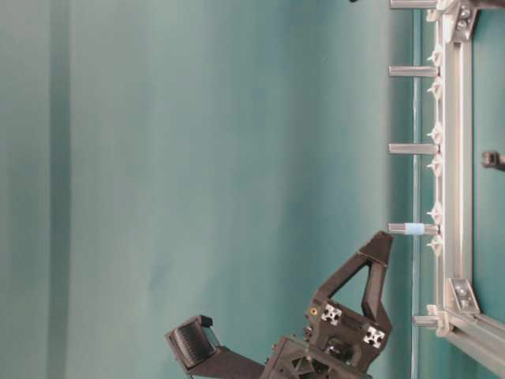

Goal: Insert the wire through the string loop located in the center.
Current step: 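Lift the cable with the right gripper and carry it toward the zip-tie loop, then push the USB plug leftward through the black zip-tie loop with the right gripper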

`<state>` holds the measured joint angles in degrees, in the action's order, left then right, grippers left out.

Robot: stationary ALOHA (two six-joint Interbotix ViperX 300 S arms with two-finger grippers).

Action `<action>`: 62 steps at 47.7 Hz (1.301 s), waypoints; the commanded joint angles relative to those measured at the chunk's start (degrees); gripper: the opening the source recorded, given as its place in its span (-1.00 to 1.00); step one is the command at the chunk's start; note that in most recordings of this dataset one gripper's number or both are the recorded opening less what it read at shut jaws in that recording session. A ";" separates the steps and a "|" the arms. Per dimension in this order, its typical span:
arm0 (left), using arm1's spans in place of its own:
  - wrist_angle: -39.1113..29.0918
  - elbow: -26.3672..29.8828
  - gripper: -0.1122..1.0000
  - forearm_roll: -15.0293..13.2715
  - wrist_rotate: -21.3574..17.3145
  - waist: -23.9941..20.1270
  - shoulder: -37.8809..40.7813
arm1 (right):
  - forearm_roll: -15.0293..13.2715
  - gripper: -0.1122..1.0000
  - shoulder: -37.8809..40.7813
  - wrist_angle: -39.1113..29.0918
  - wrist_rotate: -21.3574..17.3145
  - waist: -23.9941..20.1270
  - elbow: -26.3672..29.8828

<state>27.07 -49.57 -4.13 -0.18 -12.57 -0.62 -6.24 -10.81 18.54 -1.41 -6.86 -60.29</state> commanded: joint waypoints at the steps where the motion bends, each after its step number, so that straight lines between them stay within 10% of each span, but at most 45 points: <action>1: 0.26 0.44 -0.80 0.18 0.44 0.18 -1.41 | 0.18 -0.68 -1.05 -0.18 0.00 0.62 0.44; 62: 0.26 0.44 -0.80 0.09 0.35 0.18 -1.41 | 1.58 -0.68 -0.97 -3.43 0.00 1.49 0.79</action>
<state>27.07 -49.57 -4.13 -0.26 -12.57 -0.62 -4.66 -10.81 14.94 -1.41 -5.63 -60.29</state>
